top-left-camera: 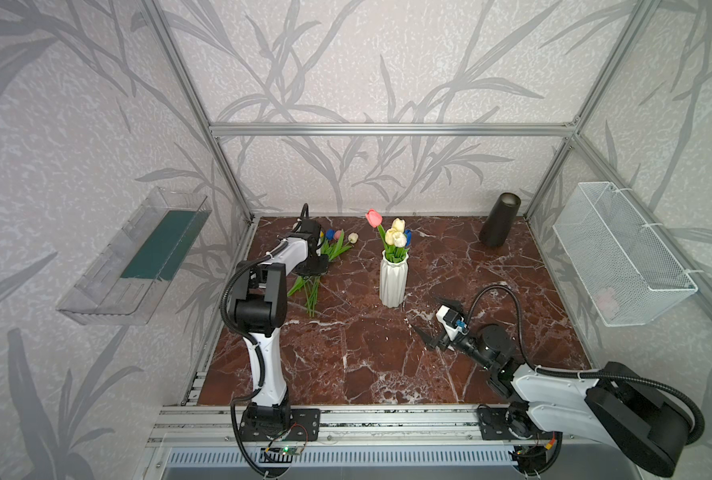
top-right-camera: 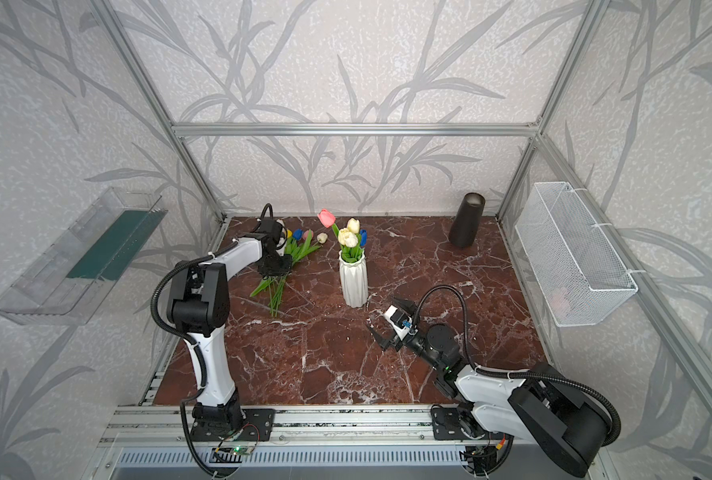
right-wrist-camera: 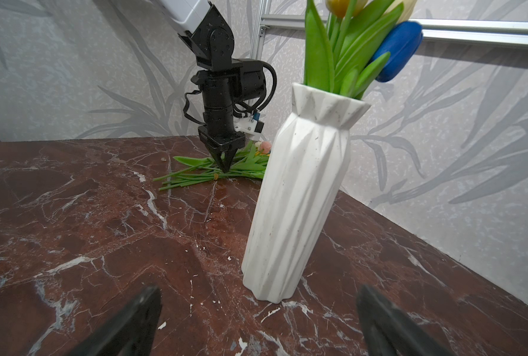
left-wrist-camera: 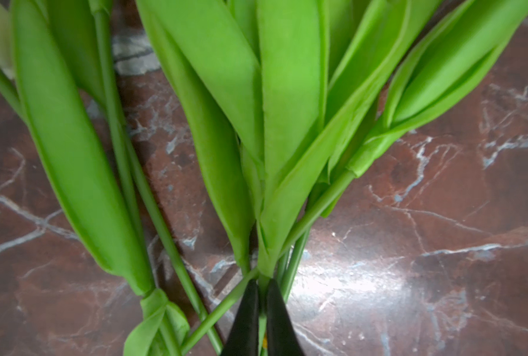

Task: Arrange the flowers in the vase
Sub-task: 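Close the left gripper on a blue tulip stem in the bunch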

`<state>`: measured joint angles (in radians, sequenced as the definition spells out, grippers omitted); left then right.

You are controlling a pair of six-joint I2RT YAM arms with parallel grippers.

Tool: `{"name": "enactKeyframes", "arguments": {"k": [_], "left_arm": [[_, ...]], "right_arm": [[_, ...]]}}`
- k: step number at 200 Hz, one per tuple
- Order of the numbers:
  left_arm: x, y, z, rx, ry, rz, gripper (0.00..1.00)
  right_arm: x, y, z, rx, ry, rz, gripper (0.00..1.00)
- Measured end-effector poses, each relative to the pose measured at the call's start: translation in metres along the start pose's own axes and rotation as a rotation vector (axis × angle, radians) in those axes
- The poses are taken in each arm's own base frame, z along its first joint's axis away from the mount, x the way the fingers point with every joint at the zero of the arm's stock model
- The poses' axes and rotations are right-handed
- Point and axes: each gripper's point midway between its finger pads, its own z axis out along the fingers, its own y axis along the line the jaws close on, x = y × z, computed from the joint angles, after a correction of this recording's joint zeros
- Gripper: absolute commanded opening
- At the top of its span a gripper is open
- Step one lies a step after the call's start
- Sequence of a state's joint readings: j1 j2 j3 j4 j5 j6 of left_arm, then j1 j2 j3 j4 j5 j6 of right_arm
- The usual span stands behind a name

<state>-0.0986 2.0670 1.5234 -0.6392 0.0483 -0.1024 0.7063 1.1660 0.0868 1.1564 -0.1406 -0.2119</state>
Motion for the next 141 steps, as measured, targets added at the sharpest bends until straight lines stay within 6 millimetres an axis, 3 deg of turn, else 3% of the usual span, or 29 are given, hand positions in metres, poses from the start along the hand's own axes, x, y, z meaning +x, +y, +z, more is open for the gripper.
{"name": "enactKeyframes", "arguments": {"k": [32, 88, 141], "left_arm": [[-0.004, -0.007, -0.009, 0.016, -0.008, 0.012, 0.0], [-0.02, -0.027, -0.051, 0.066, -0.093, 0.042, 0.0], [-0.027, -0.043, -0.073, 0.095, -0.159, 0.063, 0.0]], "right_arm": [[0.001, 0.0, 0.0, -0.001, 0.004, 0.001, 0.99], [0.001, 0.0, 0.0, -0.001, 0.003, 0.0, 0.99], [0.001, 0.0, 0.0, 0.0, 0.003, 0.0, 0.99]]}}
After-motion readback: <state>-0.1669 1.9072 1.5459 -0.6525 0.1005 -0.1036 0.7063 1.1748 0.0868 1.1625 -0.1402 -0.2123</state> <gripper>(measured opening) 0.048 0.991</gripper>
